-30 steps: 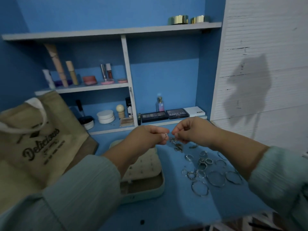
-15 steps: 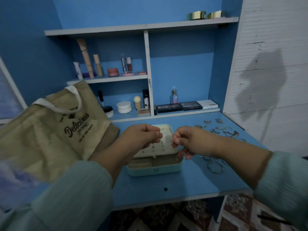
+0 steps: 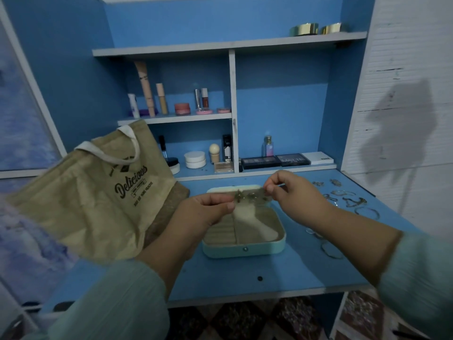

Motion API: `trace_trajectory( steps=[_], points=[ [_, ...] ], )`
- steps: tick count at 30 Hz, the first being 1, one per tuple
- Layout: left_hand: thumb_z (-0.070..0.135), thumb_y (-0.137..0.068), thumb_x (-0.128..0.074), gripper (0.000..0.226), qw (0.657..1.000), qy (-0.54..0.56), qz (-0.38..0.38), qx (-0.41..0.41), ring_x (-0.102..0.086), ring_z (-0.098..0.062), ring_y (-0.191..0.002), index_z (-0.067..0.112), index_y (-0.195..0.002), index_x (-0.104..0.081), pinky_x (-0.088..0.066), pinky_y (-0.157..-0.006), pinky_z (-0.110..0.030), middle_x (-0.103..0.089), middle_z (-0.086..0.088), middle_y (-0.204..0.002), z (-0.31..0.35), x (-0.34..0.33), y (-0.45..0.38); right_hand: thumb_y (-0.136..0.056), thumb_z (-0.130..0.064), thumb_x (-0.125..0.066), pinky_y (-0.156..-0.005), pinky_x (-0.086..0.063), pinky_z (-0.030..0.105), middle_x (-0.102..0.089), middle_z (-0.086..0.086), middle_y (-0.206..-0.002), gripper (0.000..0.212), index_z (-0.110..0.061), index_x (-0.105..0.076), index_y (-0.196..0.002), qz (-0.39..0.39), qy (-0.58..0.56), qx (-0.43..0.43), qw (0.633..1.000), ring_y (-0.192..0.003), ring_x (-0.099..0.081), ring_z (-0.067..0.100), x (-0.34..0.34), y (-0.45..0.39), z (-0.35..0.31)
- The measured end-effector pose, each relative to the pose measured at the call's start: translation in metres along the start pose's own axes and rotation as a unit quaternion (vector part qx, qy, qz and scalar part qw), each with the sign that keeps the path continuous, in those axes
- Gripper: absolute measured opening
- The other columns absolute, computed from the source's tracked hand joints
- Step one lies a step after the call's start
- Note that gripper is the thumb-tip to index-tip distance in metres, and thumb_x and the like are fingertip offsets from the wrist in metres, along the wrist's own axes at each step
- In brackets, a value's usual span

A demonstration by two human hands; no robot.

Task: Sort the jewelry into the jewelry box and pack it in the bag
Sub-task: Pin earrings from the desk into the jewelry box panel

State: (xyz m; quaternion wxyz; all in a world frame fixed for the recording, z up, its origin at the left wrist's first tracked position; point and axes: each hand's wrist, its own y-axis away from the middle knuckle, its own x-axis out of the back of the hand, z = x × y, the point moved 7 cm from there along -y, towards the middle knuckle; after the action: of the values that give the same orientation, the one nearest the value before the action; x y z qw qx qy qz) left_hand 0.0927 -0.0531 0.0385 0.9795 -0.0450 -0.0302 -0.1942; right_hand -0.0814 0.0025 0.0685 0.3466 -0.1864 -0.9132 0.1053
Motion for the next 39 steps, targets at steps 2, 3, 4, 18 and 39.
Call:
trace_trajectory(
  steps=[2,3,4,18,39],
  points=[
    [0.009,-0.079,-0.07,0.01,1.0,0.016,0.018,0.001,-0.057,-0.003,-0.071,0.02,-0.08,-0.071,-0.046,-0.061,-0.011,-0.069,0.011,-0.069,-0.005,0.006,-0.003,-0.095,-0.015,-0.047,-0.066,-0.039,0.014,-0.061,0.003,-0.093,0.016,-0.017,-0.057,-0.083,0.009,0.026,0.025,0.999,-0.085,-0.056,0.017,-0.003,-0.009,-0.005],
    [0.01,-0.079,-0.07,0.01,0.999,0.024,0.024,0.003,-0.058,-0.005,-0.076,0.02,-0.081,-0.071,-0.046,-0.064,-0.011,-0.07,0.01,-0.072,-0.007,0.008,-0.005,-0.094,-0.014,-0.048,-0.068,-0.041,0.018,-0.058,0.003,-0.093,0.015,-0.015,-0.058,-0.084,0.016,0.033,0.039,0.999,-0.083,-0.054,0.014,-0.005,-0.013,-0.006],
    [0.011,-0.079,-0.069,0.009,0.999,0.03,0.028,0.004,-0.059,-0.006,-0.078,0.02,-0.081,-0.071,-0.047,-0.065,-0.012,-0.071,0.009,-0.075,-0.008,0.01,-0.007,-0.093,-0.012,-0.049,-0.073,-0.043,0.022,-0.055,0.002,-0.094,0.014,-0.012,-0.059,-0.083,0.023,0.035,0.05,0.998,-0.082,-0.051,0.011,-0.007,-0.017,-0.006],
    [0.011,-0.083,-0.067,0.023,0.984,-0.156,0.075,-0.046,-0.055,0.007,-0.078,0.032,-0.076,-0.062,-0.039,-0.061,0.003,-0.06,0.019,-0.082,-0.029,0.016,-0.057,-0.091,-0.009,-0.053,-0.101,-0.025,0.019,-0.038,0.009,-0.138,0.015,-0.016,-0.058,-0.079,0.045,-0.001,0.047,0.998,-0.133,-0.031,0.014,-0.032,-0.065,0.019],
    [0.046,-0.074,-0.07,0.025,0.904,-0.411,0.112,-0.026,-0.028,-0.009,-0.11,0.054,-0.058,-0.052,-0.024,-0.104,-0.041,-0.028,0.014,-0.1,-0.039,0.021,-0.083,-0.091,-0.008,-0.053,-0.095,-0.022,0.012,-0.039,0.007,-0.136,0.015,-0.014,-0.06,-0.079,0.061,-0.03,0.055,0.996,-0.125,-0.032,0.007,-0.034,-0.071,0.026]
  ],
)
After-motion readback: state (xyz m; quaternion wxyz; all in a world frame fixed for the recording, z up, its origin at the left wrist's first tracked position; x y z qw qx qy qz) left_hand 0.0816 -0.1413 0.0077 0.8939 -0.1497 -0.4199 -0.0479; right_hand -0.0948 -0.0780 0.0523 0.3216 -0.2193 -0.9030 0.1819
